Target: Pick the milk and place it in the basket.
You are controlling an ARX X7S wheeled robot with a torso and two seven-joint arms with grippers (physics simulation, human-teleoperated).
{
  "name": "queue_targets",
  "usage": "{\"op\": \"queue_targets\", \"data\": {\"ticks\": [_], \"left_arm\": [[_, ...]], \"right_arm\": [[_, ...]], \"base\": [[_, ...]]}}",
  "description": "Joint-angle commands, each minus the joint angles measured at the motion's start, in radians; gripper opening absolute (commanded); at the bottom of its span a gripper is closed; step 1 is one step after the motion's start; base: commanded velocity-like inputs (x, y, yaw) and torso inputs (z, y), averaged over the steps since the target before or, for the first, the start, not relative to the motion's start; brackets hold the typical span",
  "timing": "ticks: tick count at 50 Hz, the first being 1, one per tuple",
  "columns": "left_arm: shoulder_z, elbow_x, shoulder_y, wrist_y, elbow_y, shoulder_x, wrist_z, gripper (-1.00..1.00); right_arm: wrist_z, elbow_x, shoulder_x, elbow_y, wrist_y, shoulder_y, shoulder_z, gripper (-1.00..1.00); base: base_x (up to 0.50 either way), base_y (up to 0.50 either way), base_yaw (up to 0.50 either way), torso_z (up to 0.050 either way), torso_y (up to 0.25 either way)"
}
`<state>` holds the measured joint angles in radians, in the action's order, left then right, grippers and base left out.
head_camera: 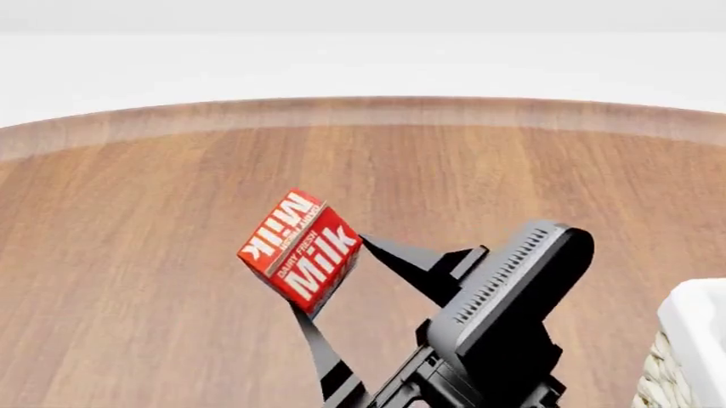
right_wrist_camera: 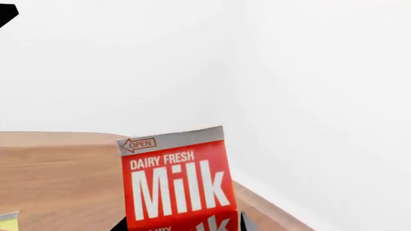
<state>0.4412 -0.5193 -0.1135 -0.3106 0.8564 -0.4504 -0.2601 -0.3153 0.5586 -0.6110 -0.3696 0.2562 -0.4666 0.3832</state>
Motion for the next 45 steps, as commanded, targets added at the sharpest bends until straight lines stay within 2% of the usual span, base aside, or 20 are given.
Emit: {"op": "queue_targets", "data": {"ticks": [1,21,33,45], "left_arm": [[0.026,0.027,0.005,0.029,-0.019,0.02,0.01,1.0],[0.017,0.029,0.008,0.033,-0.023,0.016,0.006,1.0],[0.016,0.03,0.003,0.04,-0.027,0.017,0.006,1.0],[0.014,0.029,0.001,0.042,-0.028,0.015,0.003,1.0]], "right_arm": [[0.086,0.019,-0.021,-0.11,-0.03,0.05,-0.155,-1.0],[0.229,0.01,-0.036,-0.111,-0.047,0.13,-0.288,-1.0],[0.226,-0.052,-0.002,-0.027,-0.044,0.1,-0.226,-1.0],[0.227,-0.051,-0.003,-0.025,-0.046,0.1,-0.224,-1.0]], "base": [[0.0,0.0,0.0,0.0,0.0],[0.0,0.0,0.0,0.001,0.002],[0.0,0.0,0.0,0.0,0.001],[0.0,0.0,0.0,0.0,0.002]]}}
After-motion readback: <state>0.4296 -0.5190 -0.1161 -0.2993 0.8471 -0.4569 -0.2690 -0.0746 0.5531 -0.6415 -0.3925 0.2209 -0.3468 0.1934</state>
